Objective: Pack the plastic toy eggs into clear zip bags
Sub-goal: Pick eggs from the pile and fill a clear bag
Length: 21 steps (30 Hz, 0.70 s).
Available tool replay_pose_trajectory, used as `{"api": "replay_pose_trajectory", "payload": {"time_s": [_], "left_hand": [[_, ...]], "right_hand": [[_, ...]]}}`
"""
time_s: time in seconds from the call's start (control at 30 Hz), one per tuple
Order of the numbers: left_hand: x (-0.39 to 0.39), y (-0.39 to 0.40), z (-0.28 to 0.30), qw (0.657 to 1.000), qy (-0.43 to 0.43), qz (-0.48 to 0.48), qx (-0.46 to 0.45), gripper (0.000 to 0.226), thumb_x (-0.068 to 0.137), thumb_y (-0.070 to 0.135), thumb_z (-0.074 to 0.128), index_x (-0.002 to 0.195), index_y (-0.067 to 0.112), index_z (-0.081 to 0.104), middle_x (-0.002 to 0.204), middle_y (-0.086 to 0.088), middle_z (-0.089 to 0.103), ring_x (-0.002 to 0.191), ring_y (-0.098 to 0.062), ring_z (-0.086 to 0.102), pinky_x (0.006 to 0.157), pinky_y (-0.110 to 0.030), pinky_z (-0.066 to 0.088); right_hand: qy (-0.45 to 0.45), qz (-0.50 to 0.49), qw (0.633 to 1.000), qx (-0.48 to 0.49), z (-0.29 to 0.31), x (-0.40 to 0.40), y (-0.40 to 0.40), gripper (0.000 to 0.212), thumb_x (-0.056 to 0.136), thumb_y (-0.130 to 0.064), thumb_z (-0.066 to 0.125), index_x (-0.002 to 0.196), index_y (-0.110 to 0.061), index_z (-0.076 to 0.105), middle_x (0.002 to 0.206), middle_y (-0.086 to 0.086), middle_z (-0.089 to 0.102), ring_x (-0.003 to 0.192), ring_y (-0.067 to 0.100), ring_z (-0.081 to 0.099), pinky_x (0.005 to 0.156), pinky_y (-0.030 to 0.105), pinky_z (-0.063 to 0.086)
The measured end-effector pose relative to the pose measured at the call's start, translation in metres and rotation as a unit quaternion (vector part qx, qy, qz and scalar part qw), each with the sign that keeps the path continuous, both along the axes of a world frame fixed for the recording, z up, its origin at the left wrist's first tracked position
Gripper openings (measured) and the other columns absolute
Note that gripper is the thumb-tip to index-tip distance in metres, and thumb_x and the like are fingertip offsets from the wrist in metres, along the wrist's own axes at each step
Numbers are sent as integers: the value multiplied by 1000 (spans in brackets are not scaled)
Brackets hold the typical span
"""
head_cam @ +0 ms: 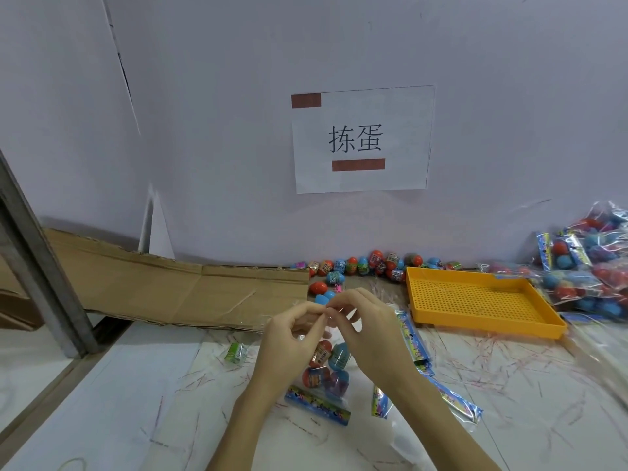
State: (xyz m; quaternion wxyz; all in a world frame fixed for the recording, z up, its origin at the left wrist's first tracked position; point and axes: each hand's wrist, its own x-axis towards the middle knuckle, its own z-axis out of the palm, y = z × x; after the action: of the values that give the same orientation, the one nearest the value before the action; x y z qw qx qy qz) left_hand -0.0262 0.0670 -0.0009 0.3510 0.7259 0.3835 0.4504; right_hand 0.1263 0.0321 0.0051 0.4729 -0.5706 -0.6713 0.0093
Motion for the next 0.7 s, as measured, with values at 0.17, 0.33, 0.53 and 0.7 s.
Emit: {"api": "replay_pose_trajectory", "payload": {"time_s": [0.17, 0.33, 0.53, 0.7], "left_hand": [[-1, 0, 0, 1000, 11, -8, 1, 16, 97, 14, 70, 112, 17, 76, 94, 11, 79, 87, -8, 75, 84, -36, 64], [-3, 4, 0, 1000, 9, -6, -10, 13, 96, 13, 71, 107, 16, 77, 93, 11, 79, 87, -8, 76, 83, -34, 64], [-23, 19, -2, 987, -112, 71, -91, 9, 97, 11, 67, 97, 16, 74, 89, 6, 79, 85, -11, 76, 69, -25, 61], [-36, 30, -7, 951, -214, 164, -155, 11, 101, 17, 65, 99, 18, 76, 93, 3, 80, 91, -15, 76, 78, -42, 62]], "right_hand": [[25, 9, 1000, 3, 0, 5, 2, 8, 92, -12, 73, 93, -20, 75, 86, -20, 64, 83, 0, 62, 72, 10, 50], [29, -7, 999, -14, -2, 6, 5, 10, 93, -10, 71, 93, -20, 72, 86, -20, 61, 87, 0, 59, 72, 9, 48], [86, -110, 990, -16, 4, 49, 7, 11, 95, -7, 68, 95, -18, 69, 84, -12, 63, 78, -1, 58, 68, 8, 46], [62, -270, 960, -26, -9, 123, -6, 4, 93, -9, 71, 96, -9, 75, 93, 8, 73, 85, 19, 62, 75, 26, 46]]}}
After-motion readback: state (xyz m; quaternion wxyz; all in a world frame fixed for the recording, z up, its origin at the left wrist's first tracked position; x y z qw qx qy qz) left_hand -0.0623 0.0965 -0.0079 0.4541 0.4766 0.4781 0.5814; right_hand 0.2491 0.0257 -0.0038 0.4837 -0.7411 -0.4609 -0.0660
